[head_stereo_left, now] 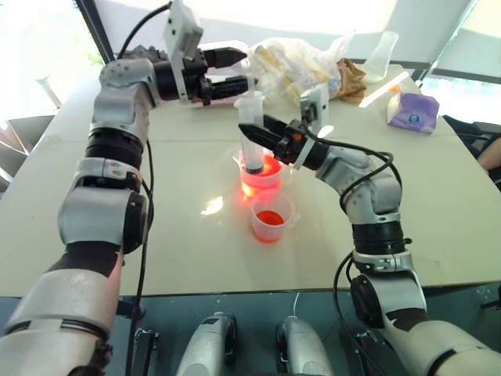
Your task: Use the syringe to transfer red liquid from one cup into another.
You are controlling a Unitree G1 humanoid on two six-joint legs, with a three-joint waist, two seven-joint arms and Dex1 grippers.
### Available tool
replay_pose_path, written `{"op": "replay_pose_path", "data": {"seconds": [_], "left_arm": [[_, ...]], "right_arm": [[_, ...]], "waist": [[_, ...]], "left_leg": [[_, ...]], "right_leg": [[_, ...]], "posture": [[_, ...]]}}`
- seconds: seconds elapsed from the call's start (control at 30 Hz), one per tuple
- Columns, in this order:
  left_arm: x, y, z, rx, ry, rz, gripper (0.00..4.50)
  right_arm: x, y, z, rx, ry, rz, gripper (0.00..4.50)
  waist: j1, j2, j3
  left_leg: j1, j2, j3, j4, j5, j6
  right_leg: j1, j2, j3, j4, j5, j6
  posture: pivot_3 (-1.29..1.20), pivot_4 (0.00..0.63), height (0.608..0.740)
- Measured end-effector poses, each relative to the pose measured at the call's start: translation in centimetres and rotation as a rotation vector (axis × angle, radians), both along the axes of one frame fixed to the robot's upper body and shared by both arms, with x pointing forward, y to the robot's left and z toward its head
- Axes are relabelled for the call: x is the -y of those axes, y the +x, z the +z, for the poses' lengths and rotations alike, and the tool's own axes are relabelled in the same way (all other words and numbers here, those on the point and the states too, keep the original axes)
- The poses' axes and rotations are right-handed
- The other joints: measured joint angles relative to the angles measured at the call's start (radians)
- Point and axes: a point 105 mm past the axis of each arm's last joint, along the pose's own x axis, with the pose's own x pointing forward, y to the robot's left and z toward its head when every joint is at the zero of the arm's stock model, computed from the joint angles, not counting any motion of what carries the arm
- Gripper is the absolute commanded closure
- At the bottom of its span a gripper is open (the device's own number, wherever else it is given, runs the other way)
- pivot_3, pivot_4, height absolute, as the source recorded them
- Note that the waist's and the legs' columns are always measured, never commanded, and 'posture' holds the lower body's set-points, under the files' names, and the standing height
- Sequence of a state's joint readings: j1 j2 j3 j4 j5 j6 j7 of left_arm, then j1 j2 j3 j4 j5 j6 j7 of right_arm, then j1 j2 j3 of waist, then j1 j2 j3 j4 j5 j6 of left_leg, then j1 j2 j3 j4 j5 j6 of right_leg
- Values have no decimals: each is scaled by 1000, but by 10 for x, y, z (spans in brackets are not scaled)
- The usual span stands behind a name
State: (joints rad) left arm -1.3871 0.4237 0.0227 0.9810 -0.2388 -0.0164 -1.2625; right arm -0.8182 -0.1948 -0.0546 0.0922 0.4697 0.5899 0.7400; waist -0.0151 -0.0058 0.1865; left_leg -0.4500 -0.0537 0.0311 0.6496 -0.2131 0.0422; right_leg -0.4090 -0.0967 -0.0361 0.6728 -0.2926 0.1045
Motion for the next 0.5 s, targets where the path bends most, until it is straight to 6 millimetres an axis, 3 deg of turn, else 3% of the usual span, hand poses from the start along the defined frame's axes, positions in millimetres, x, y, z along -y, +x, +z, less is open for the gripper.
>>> {"op": "replay_pose_path", "data": {"seconds": [0.4,0.5], "left_arm": [[10,6,-10,25,-6,19,4478],[10,6,-9,31,-9,21,4478]], "right_arm": [[3,16,-3,63,-18,-101,3006],[4,19,-4,92,-28,-121,3006]], "waist": [[0,0,0],[1,0,0]], "left_leg": [[0,0,0,0,0,0],[0,0,0,0,0,0]], "right_leg": [[0,0,0,0,0,0],[0,0,0,0,0,0]], "posture": [[0,150,740],[0,150,740]]}}
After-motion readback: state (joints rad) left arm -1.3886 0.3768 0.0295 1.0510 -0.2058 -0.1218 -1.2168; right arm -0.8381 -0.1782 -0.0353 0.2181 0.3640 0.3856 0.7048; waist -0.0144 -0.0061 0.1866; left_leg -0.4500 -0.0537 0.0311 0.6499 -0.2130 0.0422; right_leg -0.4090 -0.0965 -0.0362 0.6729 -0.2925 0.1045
